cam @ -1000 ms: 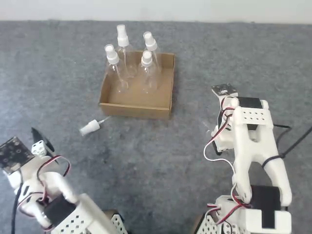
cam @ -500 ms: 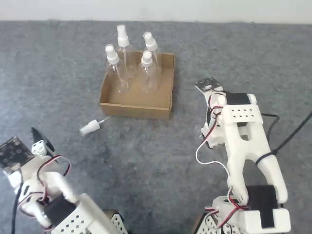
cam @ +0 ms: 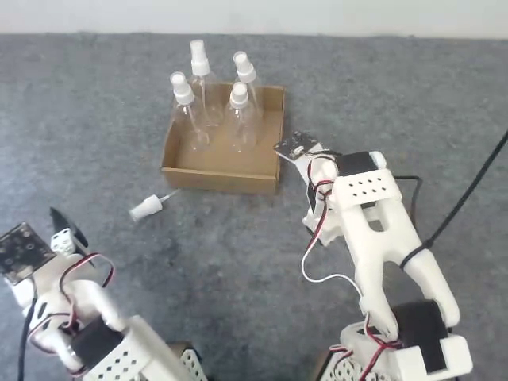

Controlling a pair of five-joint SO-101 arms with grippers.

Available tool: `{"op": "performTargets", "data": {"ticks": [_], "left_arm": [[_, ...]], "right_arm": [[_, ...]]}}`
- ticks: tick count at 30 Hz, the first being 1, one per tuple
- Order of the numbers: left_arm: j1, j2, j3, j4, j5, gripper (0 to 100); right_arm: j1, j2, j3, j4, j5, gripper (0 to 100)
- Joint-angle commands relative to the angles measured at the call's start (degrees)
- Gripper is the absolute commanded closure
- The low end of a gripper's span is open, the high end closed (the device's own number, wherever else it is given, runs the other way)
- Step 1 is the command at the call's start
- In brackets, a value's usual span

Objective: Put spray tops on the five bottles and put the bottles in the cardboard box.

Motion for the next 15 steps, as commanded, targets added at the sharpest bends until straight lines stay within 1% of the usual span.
{"op": "performTargets", "data": {"ticks": [1,6,10,15], "left_arm": [[-0.09,-1.05,-0.57,-2.02,-0.26,79],[-0.09,-1.05,-0.57,-2.02,-0.35,79],[-0.09,-1.05,-0.57,-1.93,-0.44,79],[-0.09,-1.05,-0.57,-1.93,-0.44,79]], "right_arm": [[-0.22,1.01,-3.34,-2.42,0.79,76.4],[-0.48,7.34,-3.69,-4.26,4.4,76.4],[1.27,10.77,-4.57,-6.46,4.75,76.4],[2.68,14.81,-8.7,-6.2,4.75,76.4]]}}
